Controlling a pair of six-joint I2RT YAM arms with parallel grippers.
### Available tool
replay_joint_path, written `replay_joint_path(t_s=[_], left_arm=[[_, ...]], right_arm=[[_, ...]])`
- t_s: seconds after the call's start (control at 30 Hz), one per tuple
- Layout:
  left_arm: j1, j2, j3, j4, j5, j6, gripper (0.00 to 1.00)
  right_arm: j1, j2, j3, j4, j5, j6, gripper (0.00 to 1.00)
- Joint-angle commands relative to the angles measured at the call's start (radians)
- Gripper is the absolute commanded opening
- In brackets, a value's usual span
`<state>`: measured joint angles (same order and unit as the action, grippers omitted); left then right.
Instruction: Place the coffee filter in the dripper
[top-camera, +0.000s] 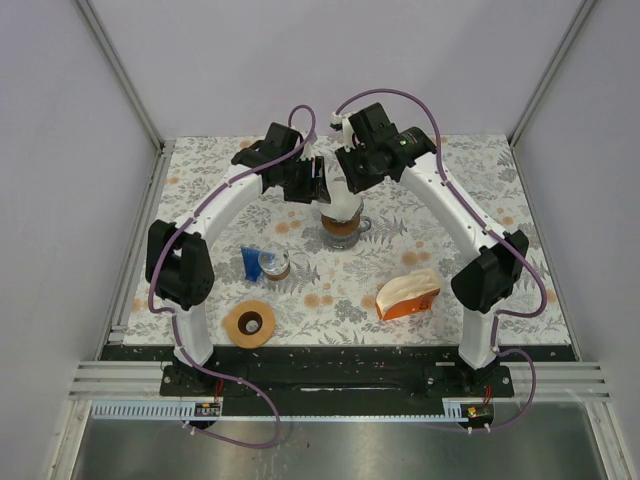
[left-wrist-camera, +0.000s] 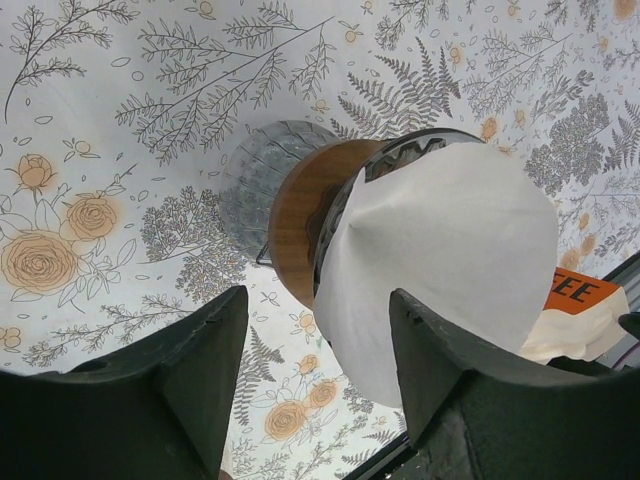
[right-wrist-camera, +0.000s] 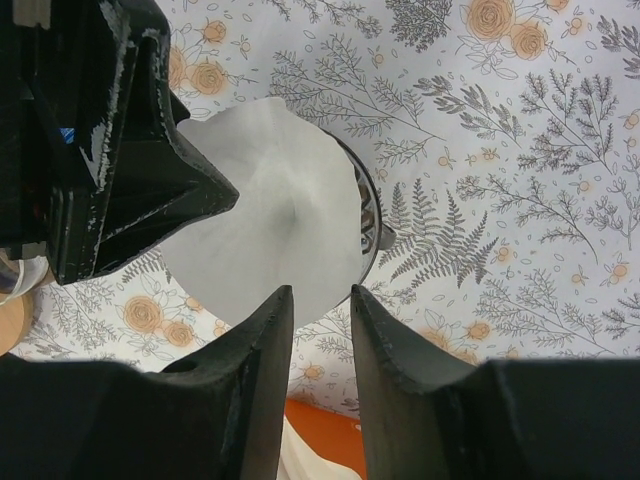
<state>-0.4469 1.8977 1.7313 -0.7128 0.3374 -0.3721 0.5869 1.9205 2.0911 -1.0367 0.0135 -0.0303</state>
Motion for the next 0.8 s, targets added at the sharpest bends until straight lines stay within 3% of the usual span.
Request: replay_joint_path(t_s=[0.0, 0.23, 0.43, 0.57, 0.77], left_arm=[[-0.006, -0.049, 0.059, 0.006, 0.003, 0.016, 0.64], [0.004, -0.08, 0.122, -0.025, -0.046, 0.071, 0.8], [0.077, -0.133, 0.135, -0.037, -0.061, 0.099, 0.88], [0.172, -0.172, 0.131, -0.043, -0.048, 0.113, 0.91], [0.313, -0.241, 0.105, -0.042, -0.043, 0.15, 0.95]], right_arm=[[-0.001, -0.063, 0.001, 0.037, -0.01, -0.02, 0.38], [0.01, -0.155, -0.069, 0.082, -0.177, -0.135, 0.38], [0.118, -0.305, -0.322, 0.259, -0.385, -0.351, 0.27], [0.249, -0.321, -0.445, 0.297, -0.344, -0.502, 0.19], [0.272, -0.223, -0.496, 0.328, -0.258, -0.533, 0.09]])
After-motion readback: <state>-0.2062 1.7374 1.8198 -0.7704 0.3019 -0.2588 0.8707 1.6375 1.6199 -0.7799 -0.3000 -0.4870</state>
